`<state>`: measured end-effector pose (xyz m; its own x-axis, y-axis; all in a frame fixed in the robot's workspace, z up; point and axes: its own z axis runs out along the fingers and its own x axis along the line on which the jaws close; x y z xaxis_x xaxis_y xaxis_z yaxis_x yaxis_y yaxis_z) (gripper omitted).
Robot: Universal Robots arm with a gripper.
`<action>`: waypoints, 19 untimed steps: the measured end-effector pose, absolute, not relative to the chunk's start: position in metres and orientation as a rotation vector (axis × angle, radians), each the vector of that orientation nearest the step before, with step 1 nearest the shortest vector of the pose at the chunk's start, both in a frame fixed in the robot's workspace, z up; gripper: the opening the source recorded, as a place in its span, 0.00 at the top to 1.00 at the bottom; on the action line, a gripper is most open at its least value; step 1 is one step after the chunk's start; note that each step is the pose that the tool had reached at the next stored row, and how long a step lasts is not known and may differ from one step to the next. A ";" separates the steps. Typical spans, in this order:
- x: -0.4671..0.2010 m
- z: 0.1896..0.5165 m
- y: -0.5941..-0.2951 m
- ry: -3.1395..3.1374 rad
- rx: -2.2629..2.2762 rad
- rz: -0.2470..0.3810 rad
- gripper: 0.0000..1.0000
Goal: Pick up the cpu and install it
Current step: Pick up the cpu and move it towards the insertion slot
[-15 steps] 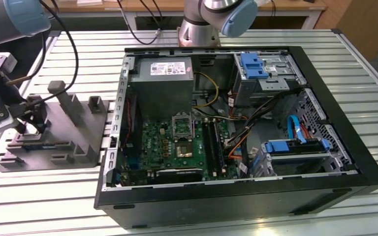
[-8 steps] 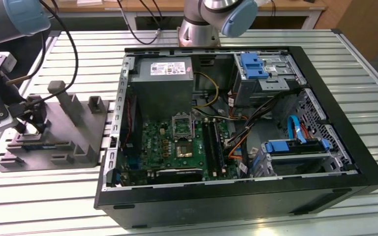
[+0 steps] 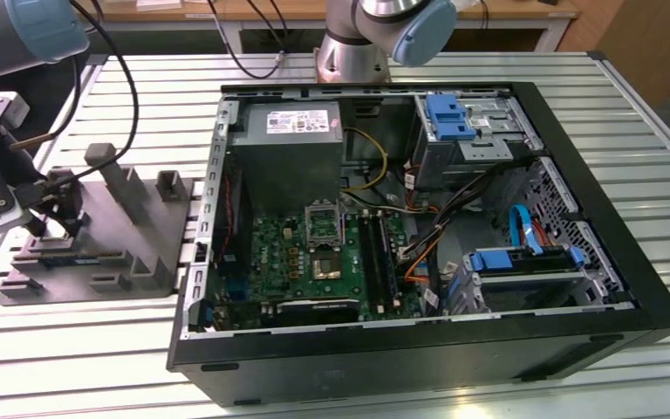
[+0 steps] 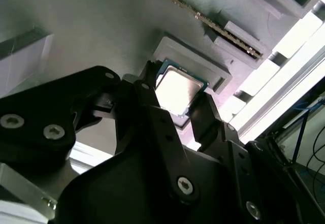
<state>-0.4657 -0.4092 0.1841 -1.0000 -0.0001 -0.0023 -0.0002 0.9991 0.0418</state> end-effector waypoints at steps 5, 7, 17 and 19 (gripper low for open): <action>-0.467 0.184 -0.409 3.139 0.000 0.066 0.47; -0.467 0.184 -0.409 3.139 0.000 0.066 0.47; -0.468 0.184 -0.409 3.139 0.000 0.066 0.47; -0.468 0.184 -0.409 3.139 0.000 0.065 0.48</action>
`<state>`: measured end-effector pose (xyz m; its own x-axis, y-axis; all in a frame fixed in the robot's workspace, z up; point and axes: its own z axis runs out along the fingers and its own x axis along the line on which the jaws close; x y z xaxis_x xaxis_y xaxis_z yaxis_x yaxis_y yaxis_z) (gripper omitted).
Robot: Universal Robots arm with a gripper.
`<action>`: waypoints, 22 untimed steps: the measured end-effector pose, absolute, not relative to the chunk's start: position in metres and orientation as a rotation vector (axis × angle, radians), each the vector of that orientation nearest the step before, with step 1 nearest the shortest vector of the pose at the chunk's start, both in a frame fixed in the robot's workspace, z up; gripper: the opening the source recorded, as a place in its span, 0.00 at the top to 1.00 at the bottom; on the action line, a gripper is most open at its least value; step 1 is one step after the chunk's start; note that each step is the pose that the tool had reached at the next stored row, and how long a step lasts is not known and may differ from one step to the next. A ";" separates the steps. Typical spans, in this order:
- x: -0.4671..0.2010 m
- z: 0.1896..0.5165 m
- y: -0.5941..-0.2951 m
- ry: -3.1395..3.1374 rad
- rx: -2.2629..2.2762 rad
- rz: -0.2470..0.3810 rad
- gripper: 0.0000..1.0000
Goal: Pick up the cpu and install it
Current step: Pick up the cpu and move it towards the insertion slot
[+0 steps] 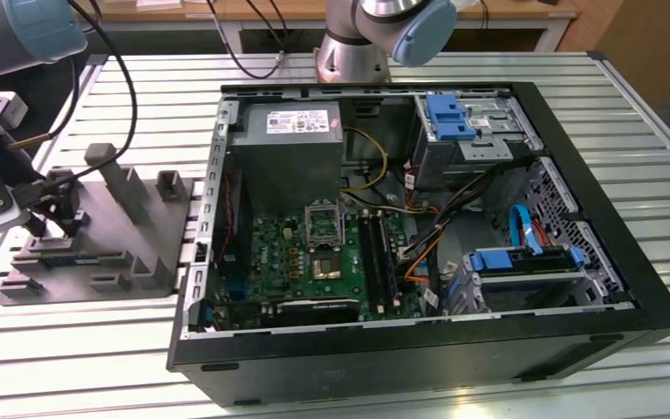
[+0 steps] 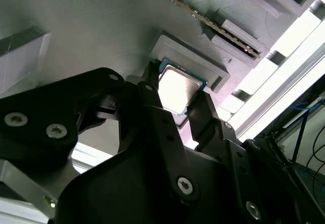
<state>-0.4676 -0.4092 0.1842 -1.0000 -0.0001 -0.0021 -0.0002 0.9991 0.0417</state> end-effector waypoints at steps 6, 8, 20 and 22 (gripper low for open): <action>-0.468 0.185 -0.409 3.139 0.000 0.066 0.53; -0.468 0.187 -0.409 3.139 0.000 0.066 0.53; -0.468 0.201 -0.409 3.139 0.000 0.066 0.53; -0.468 0.201 -0.409 3.139 0.000 0.066 0.53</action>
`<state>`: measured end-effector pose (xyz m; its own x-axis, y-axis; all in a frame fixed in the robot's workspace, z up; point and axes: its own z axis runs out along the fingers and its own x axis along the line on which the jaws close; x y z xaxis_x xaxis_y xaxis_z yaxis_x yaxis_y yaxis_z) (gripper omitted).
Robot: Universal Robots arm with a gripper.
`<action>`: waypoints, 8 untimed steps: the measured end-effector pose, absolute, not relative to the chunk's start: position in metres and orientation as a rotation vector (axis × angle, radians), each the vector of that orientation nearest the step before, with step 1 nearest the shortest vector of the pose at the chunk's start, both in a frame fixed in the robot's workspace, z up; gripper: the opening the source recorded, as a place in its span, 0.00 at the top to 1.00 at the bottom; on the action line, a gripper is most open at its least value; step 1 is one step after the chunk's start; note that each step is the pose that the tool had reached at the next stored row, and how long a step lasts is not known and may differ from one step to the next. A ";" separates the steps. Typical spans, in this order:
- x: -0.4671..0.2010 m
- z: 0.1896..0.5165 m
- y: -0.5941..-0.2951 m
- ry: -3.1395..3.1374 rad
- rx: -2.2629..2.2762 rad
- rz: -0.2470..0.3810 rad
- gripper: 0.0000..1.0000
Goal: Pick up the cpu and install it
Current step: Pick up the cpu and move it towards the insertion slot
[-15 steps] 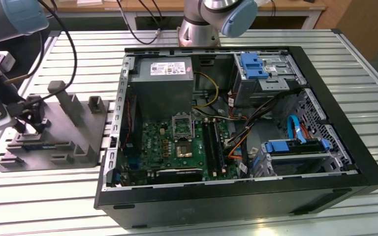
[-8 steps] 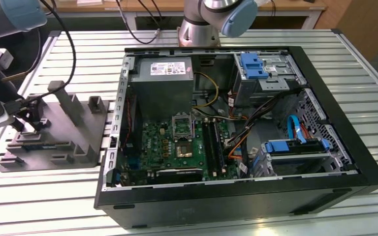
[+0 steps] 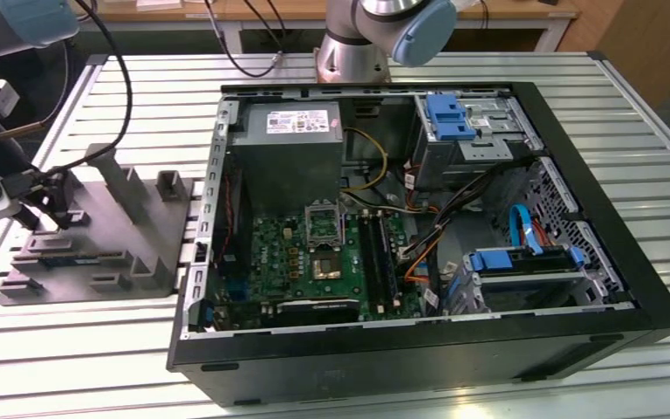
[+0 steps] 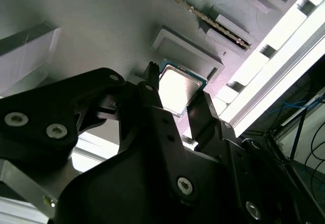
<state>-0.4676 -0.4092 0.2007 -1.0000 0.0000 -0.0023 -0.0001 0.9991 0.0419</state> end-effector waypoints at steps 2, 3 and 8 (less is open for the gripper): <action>-0.468 0.201 -0.409 3.139 0.000 0.066 0.53; -0.468 0.201 -0.409 3.139 0.000 0.066 0.53; -0.468 0.201 -0.409 3.139 0.000 0.066 0.53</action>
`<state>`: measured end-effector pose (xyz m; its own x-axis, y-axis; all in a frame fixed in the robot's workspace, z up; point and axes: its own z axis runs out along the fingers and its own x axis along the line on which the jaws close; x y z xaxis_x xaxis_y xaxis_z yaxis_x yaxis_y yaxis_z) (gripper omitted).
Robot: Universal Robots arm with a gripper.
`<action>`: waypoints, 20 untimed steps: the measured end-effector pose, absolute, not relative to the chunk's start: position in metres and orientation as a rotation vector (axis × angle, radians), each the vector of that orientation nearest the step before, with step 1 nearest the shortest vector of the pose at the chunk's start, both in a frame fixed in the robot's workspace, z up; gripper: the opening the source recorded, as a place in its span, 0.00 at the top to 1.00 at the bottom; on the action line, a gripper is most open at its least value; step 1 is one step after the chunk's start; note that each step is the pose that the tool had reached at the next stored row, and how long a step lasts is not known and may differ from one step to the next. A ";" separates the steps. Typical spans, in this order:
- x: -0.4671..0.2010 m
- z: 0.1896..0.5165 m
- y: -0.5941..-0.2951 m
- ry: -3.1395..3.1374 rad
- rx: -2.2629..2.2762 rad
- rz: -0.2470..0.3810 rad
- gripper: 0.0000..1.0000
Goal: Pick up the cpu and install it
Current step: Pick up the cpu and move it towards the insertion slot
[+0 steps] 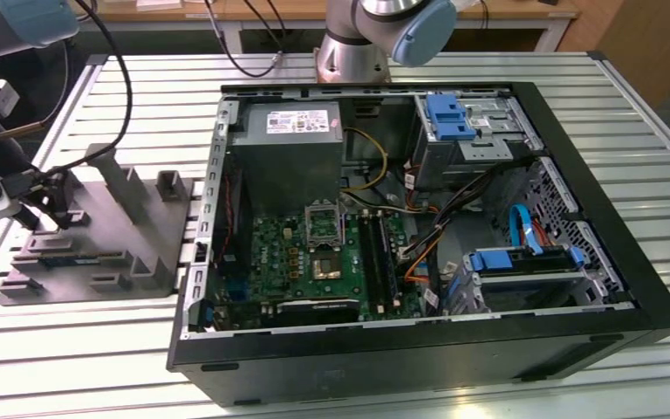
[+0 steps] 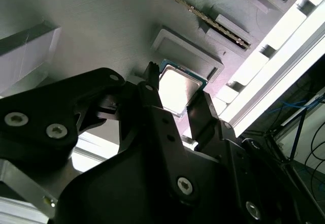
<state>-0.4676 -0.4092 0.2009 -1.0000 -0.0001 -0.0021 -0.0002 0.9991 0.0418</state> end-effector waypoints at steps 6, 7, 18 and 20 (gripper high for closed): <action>-0.468 0.210 -0.409 3.139 0.000 0.066 0.53; -0.468 0.214 -0.409 3.139 0.000 0.066 0.53; -0.468 0.261 -0.409 3.139 0.000 0.066 0.53; -0.468 0.269 -0.409 3.139 0.000 0.066 0.53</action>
